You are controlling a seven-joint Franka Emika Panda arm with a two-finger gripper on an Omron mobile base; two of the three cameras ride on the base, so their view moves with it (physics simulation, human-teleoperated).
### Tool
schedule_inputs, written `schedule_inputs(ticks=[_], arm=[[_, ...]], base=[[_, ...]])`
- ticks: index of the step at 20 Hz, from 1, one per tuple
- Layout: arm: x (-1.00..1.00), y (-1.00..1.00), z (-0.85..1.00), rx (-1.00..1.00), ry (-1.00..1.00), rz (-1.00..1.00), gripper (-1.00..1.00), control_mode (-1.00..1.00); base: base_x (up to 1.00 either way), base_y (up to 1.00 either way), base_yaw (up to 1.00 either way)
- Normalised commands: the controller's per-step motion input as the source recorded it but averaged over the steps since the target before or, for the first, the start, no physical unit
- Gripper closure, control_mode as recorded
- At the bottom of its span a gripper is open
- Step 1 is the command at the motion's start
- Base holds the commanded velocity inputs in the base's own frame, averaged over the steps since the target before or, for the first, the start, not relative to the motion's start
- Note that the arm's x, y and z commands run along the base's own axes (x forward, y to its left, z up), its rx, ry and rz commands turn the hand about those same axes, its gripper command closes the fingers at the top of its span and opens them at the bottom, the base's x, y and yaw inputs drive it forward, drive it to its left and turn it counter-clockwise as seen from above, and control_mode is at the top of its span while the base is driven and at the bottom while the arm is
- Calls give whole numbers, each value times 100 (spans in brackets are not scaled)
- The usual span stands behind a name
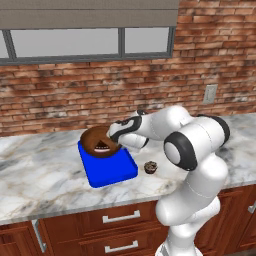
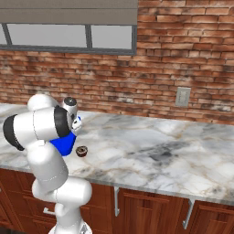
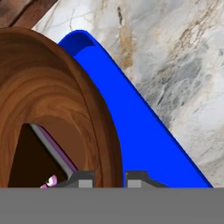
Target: Place the bowl with cake and the cupcake onto the tray.
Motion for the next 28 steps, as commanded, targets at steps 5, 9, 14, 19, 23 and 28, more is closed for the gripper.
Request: schedule_inputs(ticks=[5,9,14,19,23,28], arm=[[2,3,0,0,0,0,-100,-100],[0,4,1,0,1,0,-100,-100],[0,3,21,0,0,0,-100,-100],[-4,0,38,0,-3,0,-100,-100],[-18,-12,32,0,-7,0,-100,-100],[-31,-38,21,0,-10,0,-100,-100]], base=[[0,0,0],[0,0,0],[0,0,0],[0,0,0],[0,0,0],[0,0,0]])
